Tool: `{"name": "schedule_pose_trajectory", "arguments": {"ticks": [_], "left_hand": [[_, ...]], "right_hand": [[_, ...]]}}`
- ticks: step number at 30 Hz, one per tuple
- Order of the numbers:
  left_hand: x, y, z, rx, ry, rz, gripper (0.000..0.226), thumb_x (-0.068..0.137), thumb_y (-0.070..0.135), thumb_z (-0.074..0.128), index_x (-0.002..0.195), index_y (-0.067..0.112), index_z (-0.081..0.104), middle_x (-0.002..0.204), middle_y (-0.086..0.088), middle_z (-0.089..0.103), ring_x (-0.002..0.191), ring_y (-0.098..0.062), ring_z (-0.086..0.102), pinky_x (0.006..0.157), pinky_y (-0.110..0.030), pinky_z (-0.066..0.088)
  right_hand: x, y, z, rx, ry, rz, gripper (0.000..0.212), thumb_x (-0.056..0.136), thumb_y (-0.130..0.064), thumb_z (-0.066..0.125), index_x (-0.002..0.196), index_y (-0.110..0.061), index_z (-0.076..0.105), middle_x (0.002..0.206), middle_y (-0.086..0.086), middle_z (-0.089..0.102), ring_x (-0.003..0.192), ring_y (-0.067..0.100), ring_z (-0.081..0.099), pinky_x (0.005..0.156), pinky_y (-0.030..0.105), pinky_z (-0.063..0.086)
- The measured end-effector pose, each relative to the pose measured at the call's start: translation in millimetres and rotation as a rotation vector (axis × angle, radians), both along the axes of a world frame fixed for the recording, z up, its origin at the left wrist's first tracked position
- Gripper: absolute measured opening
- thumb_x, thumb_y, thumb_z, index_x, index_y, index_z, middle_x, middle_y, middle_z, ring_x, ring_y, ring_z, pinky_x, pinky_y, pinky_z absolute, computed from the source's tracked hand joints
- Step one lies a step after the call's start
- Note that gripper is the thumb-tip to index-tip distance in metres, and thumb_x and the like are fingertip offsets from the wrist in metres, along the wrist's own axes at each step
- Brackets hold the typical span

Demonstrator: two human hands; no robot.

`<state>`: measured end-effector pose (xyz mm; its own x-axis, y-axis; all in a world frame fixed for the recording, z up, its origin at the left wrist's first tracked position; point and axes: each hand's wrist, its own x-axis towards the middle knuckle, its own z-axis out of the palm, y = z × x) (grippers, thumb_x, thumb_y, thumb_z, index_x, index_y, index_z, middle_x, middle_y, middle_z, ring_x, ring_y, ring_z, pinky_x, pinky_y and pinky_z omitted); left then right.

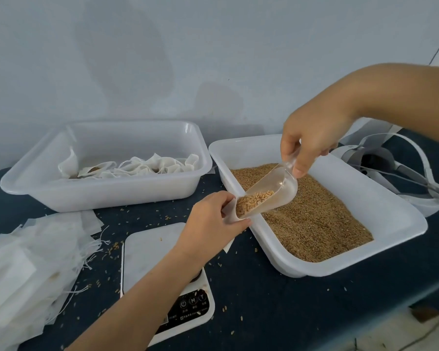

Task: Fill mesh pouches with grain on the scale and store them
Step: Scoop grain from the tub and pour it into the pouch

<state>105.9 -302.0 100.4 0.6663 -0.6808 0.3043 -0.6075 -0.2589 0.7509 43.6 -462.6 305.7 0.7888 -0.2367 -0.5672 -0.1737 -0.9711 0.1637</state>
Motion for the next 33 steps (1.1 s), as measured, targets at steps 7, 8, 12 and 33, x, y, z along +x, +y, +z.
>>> {"name": "schedule_pose_trajectory", "arguments": {"ticks": [7, 8, 12, 33], "left_hand": [[1, 5, 2, -0.031, 0.019, 0.024, 0.035, 0.069, 0.04, 0.079, 0.095, 0.027, 0.059, 0.09, 0.014, 0.061, 0.084, -0.001, 0.056, 0.075, -0.014, 0.046], [2, 6, 2, -0.03, 0.018, 0.028, 0.034, 0.069, 0.04, 0.079, 0.095, 0.027, 0.059, 0.09, 0.014, 0.061, 0.084, 0.0, 0.056, 0.074, -0.014, 0.046], [2, 7, 3, -0.039, 0.021, 0.031, 0.033, 0.069, 0.039, 0.079, 0.093, 0.027, 0.06, 0.089, 0.012, 0.062, 0.082, -0.002, 0.057, 0.073, -0.014, 0.045], [4, 7, 10, -0.134, 0.112, 0.037, 0.025, 0.071, 0.036, 0.079, 0.087, 0.033, 0.061, 0.082, 0.014, 0.065, 0.077, 0.001, 0.055, 0.07, -0.012, 0.045]], "right_hand": [[7, 11, 10, -0.028, -0.011, 0.015, 0.016, 0.079, -0.04, 0.071, 0.066, -0.034, 0.064, 0.046, -0.019, 0.055, 0.043, -0.003, 0.051, 0.05, 0.017, 0.045], [7, 11, 11, -0.02, -0.011, 0.014, 0.019, 0.078, -0.04, 0.071, 0.062, -0.035, 0.064, 0.046, -0.019, 0.055, 0.043, -0.003, 0.051, 0.05, 0.017, 0.046], [4, 10, 12, 0.0, -0.012, 0.011, 0.016, 0.078, -0.041, 0.071, 0.064, -0.035, 0.066, 0.048, -0.018, 0.055, 0.044, -0.002, 0.051, 0.05, 0.017, 0.046], [-51, -64, -62, 0.456, -0.301, -0.049, 0.041, 0.067, -0.056, 0.063, 0.104, -0.039, 0.069, 0.105, -0.023, 0.067, 0.102, 0.0, 0.061, 0.092, 0.017, 0.044]]}}
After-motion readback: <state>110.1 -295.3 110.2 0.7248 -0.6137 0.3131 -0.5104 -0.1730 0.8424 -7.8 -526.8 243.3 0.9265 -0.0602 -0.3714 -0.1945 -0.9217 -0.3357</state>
